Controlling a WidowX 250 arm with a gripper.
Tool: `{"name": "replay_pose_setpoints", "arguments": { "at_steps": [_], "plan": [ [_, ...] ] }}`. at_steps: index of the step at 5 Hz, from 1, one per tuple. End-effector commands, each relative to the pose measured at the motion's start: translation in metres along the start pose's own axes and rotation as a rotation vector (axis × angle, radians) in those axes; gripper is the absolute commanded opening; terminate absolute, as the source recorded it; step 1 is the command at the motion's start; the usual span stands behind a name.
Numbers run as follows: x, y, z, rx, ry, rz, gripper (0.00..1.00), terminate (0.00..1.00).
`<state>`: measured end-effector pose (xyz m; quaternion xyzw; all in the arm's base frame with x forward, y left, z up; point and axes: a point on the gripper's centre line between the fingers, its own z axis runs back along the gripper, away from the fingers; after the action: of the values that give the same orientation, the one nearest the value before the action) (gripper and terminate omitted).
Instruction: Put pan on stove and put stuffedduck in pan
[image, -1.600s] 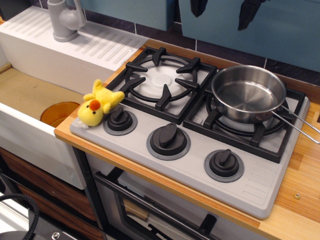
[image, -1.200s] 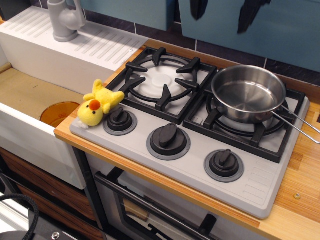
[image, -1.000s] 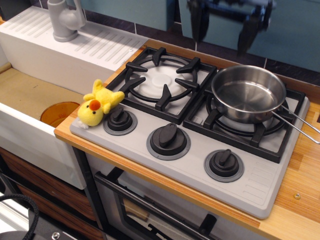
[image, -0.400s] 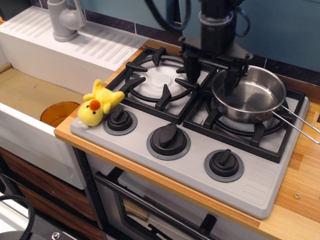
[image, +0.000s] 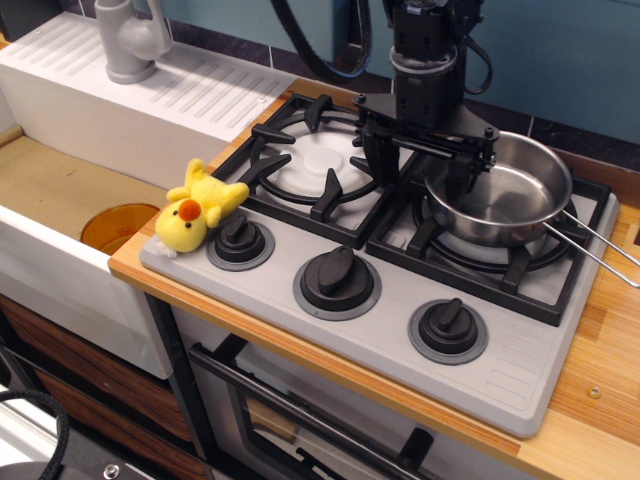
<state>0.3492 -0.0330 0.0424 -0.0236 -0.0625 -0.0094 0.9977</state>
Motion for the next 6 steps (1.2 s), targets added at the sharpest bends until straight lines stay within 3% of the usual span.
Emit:
{"name": "replay_pose_setpoints", "arguments": {
  "at_steps": [1, 4, 5, 6],
  "plan": [
    [0.02, 0.001, 0.013, -0.023, -0.043, -0.026, 0.0, 0.0],
    [0.018, -0.01, 0.015, -0.045, -0.035, -0.006, 0.0, 0.0],
    [0.016, -0.004, 0.035, -0.036, 0.004, -0.025, 0.0, 0.0],
    [0.011, 0.006, 0.083, 0.033, 0.07, -0.017, 0.0, 0.0]
  ]
}}
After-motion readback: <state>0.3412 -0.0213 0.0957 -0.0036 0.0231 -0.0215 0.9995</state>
